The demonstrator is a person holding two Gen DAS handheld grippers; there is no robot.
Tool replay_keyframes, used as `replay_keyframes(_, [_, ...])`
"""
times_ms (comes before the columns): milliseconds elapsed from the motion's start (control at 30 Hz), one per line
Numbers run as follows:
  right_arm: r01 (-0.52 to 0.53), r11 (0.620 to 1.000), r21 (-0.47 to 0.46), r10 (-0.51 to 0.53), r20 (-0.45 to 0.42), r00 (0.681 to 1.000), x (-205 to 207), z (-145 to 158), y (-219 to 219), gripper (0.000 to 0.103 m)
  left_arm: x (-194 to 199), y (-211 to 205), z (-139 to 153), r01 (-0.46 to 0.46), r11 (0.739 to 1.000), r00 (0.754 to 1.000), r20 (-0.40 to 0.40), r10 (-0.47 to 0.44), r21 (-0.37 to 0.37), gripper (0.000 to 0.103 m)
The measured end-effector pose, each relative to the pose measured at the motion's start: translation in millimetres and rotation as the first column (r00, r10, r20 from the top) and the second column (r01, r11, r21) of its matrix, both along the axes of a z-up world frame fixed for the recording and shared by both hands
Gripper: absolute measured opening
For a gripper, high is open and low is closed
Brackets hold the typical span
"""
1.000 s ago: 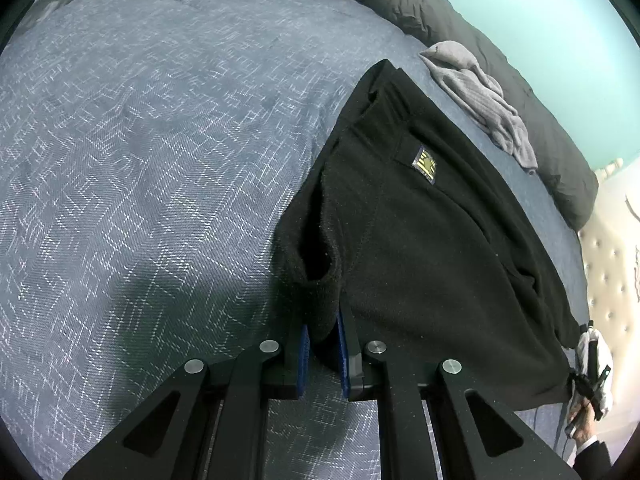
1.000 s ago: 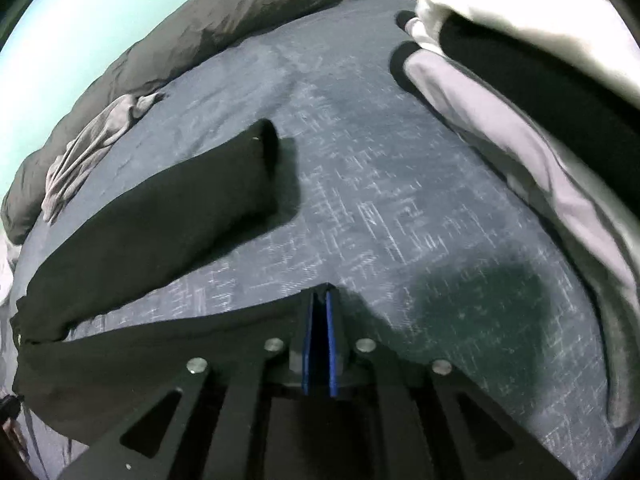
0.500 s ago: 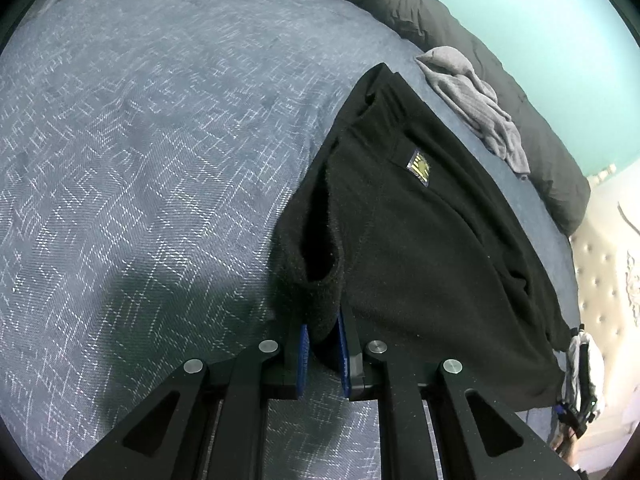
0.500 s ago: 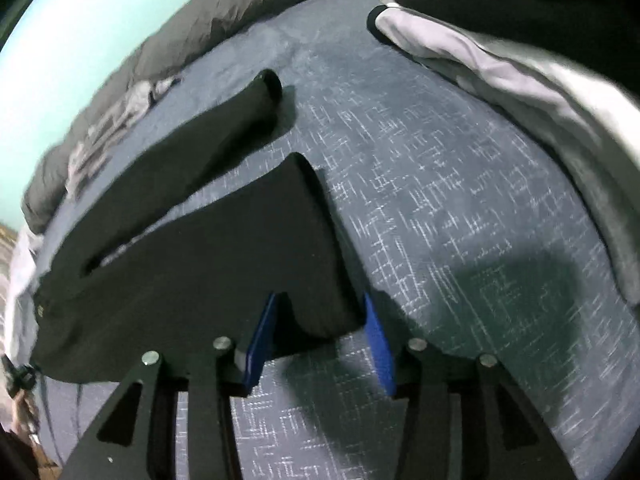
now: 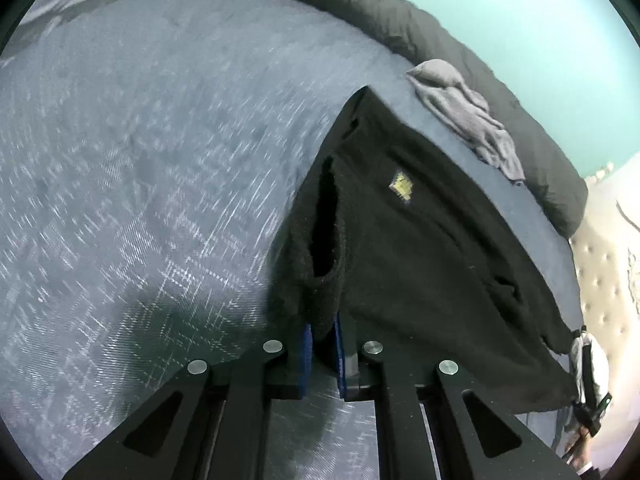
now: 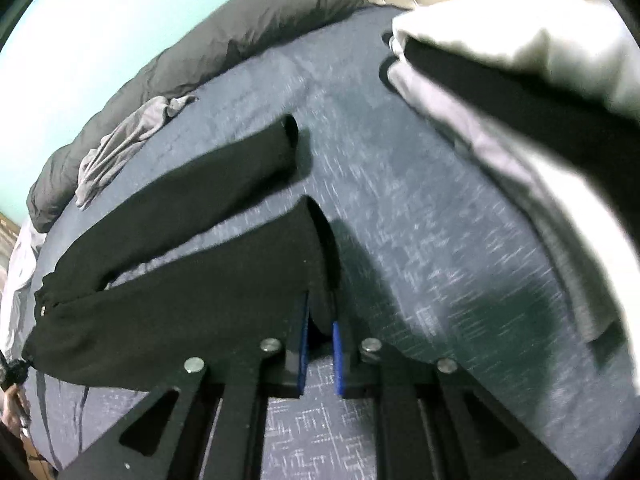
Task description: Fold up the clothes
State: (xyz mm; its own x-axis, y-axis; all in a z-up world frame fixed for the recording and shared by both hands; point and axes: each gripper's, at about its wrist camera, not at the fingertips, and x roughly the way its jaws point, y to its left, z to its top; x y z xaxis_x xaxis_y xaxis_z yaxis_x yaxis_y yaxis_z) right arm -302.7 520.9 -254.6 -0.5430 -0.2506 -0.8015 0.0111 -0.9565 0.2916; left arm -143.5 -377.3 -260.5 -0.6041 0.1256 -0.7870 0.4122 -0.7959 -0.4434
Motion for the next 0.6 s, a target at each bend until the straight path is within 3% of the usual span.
replay_keyframes(233, [-0.046, 0.999, 0.016, 0.046, -0.001, 0.999, 18, 34, 2, 0.007, 21, -2, 36, 0.008, 1.0, 1.0, -0.02, -0.008, 0.003, 0.008])
replay_keyframes(600, [-0.034, 0.999, 0.015, 0.033, 0.091, 0.995, 40, -15, 6, 0.007, 42, -3, 1, -0.021, 0.998, 0.999, 0.05, 0.019, 0.051, 0.008])
